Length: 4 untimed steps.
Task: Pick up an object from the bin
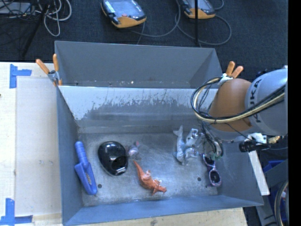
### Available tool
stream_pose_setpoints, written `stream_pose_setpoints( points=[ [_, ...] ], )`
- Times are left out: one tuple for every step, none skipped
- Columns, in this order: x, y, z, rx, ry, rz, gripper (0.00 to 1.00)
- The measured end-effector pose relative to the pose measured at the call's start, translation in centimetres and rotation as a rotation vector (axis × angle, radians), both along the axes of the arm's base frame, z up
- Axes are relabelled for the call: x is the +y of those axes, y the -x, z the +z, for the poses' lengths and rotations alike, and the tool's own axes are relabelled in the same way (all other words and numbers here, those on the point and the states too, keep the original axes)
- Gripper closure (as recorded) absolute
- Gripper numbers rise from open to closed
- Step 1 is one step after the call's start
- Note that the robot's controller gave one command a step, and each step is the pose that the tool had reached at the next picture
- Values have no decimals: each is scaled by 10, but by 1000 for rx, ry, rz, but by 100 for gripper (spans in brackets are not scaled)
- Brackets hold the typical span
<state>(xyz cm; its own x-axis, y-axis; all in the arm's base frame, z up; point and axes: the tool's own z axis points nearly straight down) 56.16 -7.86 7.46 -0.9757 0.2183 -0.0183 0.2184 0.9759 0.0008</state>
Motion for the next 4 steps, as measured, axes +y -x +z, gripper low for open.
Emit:
stream_pose_setpoints(
  points=[
    [0,0,0,0,0,1,100],
    [-8,-6,113,18,-2,54,100],
    [-8,-6,113,18,-2,54,100],
    [-1,-10,169,22,-4,61,100]
  ],
)
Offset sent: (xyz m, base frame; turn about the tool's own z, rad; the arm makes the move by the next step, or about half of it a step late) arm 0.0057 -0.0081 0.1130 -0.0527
